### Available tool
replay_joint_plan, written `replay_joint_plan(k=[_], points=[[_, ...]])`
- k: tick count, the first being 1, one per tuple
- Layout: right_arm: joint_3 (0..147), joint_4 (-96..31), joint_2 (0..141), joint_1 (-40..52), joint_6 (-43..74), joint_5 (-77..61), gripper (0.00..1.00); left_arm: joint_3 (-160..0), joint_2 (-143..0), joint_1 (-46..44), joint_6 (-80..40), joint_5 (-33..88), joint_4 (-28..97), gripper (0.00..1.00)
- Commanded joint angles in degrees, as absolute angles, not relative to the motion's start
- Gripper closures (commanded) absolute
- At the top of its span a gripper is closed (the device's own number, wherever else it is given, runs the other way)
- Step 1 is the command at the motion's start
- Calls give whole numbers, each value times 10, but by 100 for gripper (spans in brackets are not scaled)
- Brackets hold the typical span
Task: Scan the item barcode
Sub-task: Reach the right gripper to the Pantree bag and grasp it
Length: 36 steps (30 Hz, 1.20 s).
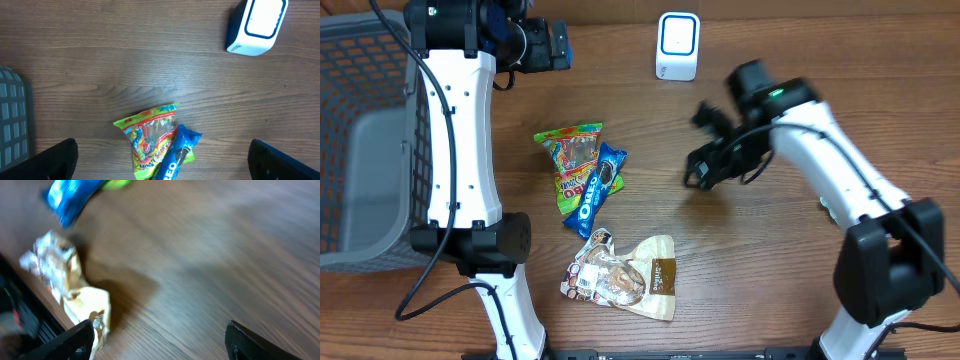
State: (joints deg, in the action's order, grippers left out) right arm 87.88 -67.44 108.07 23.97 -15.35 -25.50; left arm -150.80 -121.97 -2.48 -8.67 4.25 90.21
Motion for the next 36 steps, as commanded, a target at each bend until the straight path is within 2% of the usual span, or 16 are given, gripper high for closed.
replay_joint_plan(k=[1,10,20,23,25,27,28,31,35,36], points=[[868,-648,1075,304,-232,-244,16,-1511,-1225,-23,-88,41,900,0],[856,-595,1084,457,-267,-199,11,-1511,-1225,-23,-88,41,900,0],[856,-679,1169,502,-290,-232,12,-1511,-1225,-23,-88,41,900,0],[856,-689,1189,507,-290,-232,15,-1511,-1225,-23,-88,41,900,0],[856,-691,1194,507,-287,-232,23,-1511,-1225,-23,-88,41,900,0],[856,-691,1194,505,-285,-232,49,-1511,-1225,-23,-88,41,900,0],[856,-691,1194,505,-278,-232,59,-1511,-1225,-23,-88,41,900,0],[856,-691,1194,501,-249,-232,79,-1511,-1225,-23,-88,41,900,0],[863,-696,1194,490,-188,-240,82,-1511,-1225,-23,-88,41,900,0],[867,-700,1194,487,-180,-250,77,-1511,-1225,-23,-88,41,900,0]])
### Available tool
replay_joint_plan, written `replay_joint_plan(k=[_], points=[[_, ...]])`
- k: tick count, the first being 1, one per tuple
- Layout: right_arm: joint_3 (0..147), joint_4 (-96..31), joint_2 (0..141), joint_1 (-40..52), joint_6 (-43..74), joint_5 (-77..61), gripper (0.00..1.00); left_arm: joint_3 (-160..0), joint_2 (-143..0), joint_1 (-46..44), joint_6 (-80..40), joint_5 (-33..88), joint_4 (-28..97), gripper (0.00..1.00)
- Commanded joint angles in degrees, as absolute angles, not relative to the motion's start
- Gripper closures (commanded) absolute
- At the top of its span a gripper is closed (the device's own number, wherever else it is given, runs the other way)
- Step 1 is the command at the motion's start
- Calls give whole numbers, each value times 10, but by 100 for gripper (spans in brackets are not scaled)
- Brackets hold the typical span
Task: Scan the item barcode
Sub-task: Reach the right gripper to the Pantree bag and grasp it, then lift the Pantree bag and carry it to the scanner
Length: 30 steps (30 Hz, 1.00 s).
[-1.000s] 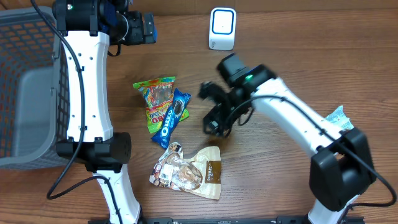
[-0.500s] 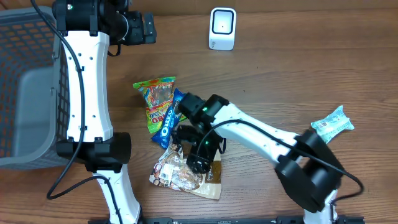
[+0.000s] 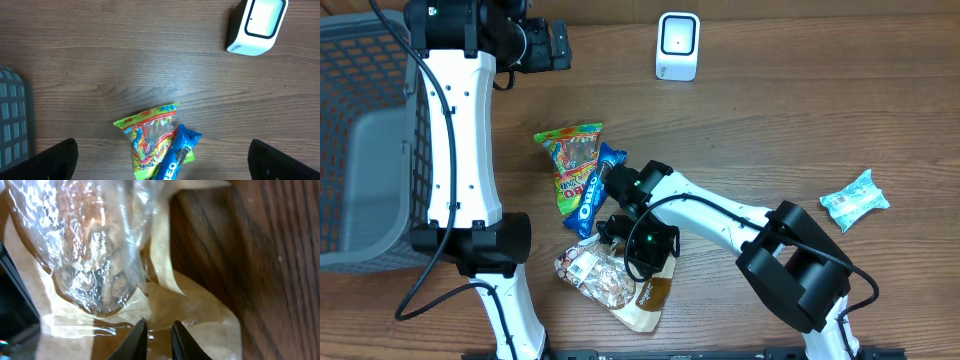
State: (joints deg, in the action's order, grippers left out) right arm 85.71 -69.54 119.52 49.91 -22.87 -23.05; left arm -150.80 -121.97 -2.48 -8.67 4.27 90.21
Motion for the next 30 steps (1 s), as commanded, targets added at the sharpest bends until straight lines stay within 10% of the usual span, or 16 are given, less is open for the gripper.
replay_joint_plan(k=[1,6,21,27,30], points=[[876,-706,1194,482,-179,-270,63,-1511,-1225,-23,-88,41,900,0],[916,-720,1194,464,-179,-352,21,-1511,-1225,-23,-88,41,900,0],[920,-665,1204,573,-183,-201,7,-1511,-1225,-23,-88,41,900,0],[923,-679,1222,612,-176,-142,18,-1511,-1225,-23,-88,41,900,0],[929,-673,1222,610,-134,-124,68,-1511,-1225,-23,-88,41,900,0]])
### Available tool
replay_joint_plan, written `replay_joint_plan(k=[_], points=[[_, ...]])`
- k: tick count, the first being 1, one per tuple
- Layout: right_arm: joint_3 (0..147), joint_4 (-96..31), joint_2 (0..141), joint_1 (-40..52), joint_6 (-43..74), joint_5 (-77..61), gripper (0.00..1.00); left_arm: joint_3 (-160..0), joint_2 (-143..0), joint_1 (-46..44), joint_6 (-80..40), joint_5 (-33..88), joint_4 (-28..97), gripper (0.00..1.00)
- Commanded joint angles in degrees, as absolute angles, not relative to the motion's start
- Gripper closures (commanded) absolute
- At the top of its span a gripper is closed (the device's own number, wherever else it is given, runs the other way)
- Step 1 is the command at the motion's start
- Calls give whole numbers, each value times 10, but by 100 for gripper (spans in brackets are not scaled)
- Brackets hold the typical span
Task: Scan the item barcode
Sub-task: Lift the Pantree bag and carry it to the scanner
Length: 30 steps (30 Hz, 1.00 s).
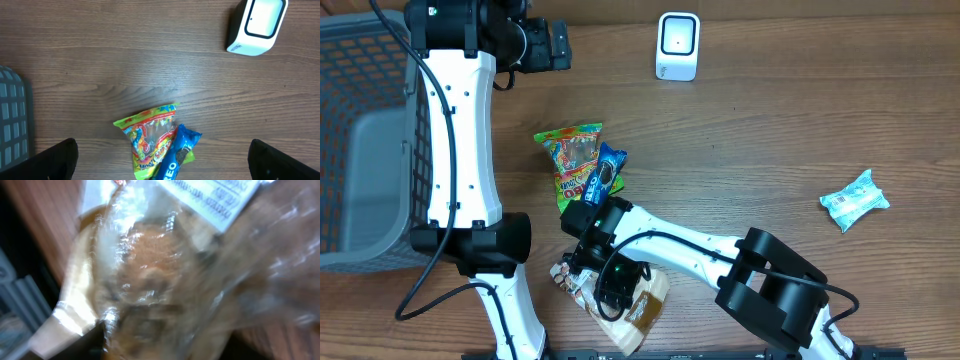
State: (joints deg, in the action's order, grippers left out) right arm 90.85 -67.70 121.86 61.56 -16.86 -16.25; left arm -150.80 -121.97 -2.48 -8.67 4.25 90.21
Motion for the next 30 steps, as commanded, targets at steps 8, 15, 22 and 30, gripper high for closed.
replay_joint_plan(k=[8,15,22,30], points=[[952,-689,1222,568,-55,-121,96,-1511,-1225,-23,-88,41,900,0],[962,-714,1215,473,-45,-211,96,-1511,-1225,-23,-88,41,900,0],[962,-710,1172,337,-100,-365,96,-1511,-1225,-23,-88,41,900,0],[969,-660,1050,219,-133,-421,96,-1511,-1225,-23,-88,41,900,0]])
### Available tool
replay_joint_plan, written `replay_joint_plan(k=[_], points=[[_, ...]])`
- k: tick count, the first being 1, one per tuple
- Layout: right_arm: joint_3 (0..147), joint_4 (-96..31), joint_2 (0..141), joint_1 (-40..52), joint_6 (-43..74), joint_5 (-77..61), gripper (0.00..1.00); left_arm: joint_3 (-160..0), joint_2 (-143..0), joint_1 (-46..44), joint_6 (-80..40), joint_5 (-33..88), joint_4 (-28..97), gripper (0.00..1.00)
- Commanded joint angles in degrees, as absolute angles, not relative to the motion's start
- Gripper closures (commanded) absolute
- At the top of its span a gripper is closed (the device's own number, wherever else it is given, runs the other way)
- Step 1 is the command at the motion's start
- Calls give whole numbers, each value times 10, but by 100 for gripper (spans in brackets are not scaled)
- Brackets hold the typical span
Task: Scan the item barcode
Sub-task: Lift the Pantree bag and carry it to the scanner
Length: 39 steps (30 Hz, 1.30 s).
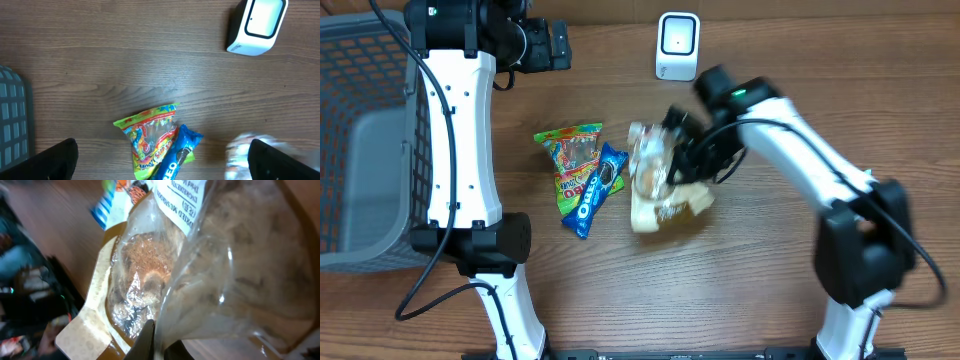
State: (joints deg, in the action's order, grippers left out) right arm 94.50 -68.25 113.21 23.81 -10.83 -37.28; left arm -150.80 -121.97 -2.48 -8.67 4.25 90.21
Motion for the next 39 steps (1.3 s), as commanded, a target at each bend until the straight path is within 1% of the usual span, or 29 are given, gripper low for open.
replay_joint_plan(k=[1,4,7,12,15,20,33,35,39], points=[[973,-649,1038,213,-133,-421,96,-1511,-1225,-23,-88,41,900,0],[1007,-617,992,191,-95,-396,96,-1511,-1225,-23,-88,41,900,0],[1035,-620,973,187,-92,-385,96,-1511,-1225,-23,-88,41,900,0],[1051,-667,935,185,-138,-363,96,-1511,-1225,-23,-88,41,900,0],[1051,-688,901,182,-138,-324,96,-1511,-1225,-23,-88,41,900,0],[1051,-694,860,184,-154,-322,96,-1511,-1225,-23,-88,41,900,0],[1051,-683,860,184,-180,-307,96,-1511,-1225,-23,-88,41,900,0],[1047,-665,868,184,-153,-280,96,-1511,-1225,-23,-88,41,900,0],[1031,-606,905,201,-73,-122,96,-1511,-1225,-23,-88,41,900,0]])
